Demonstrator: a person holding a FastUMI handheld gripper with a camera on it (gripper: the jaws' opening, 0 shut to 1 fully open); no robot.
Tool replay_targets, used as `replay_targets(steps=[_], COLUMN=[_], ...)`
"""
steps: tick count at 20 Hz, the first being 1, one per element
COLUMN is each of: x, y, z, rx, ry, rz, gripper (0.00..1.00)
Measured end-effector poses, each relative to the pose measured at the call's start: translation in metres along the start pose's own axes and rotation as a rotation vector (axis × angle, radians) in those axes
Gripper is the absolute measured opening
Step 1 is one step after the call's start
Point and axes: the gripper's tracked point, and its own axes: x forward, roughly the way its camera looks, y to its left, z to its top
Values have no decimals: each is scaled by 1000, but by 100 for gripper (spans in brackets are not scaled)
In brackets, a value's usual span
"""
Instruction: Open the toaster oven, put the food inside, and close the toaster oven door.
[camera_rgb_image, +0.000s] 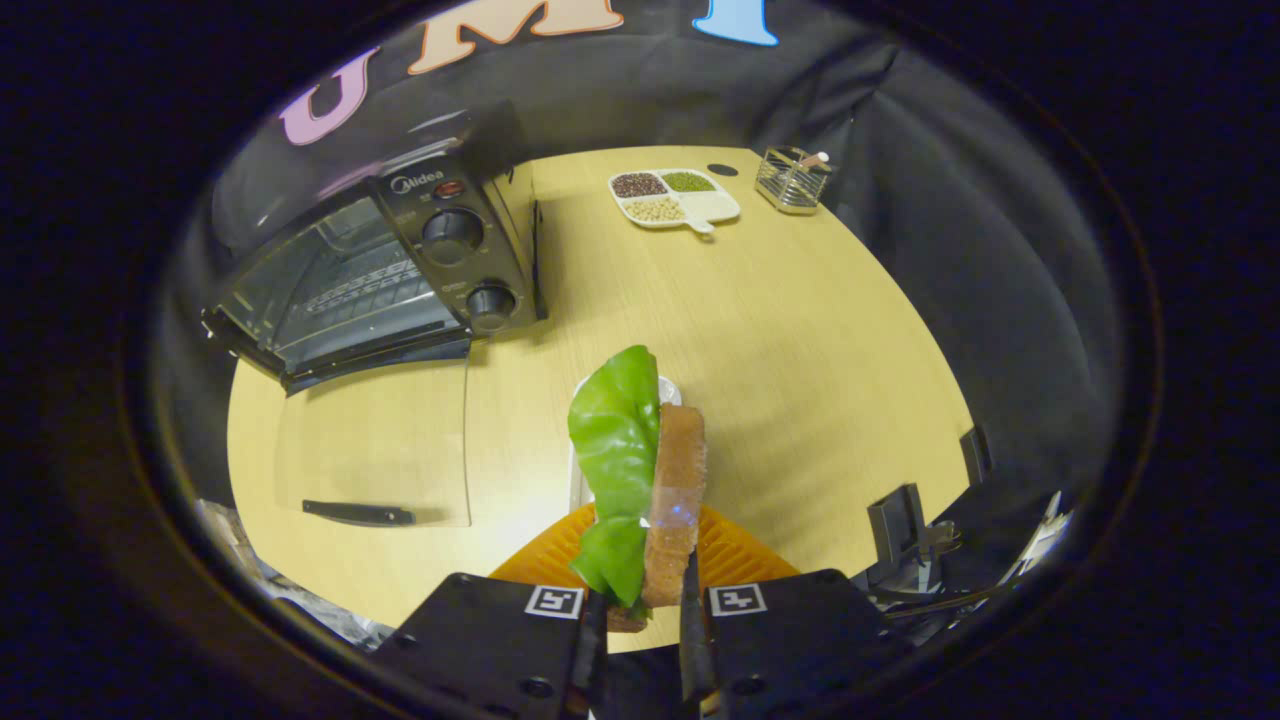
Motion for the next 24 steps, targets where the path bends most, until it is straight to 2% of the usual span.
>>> replay_targets(steps=[3, 6, 9, 16, 21, 24], x=[-19, -38, -51, -70, -71, -63], y=[-3, 1, 27, 128, 201, 234], z=[5, 13, 25, 34, 60, 80], rx=[57, 204, 393, 666, 855, 954], ry=[-50, -111, -180, -208, -221, -238], rz=[13, 63, 217, 522, 667, 706], gripper=[31, 31, 31, 31, 31, 31])
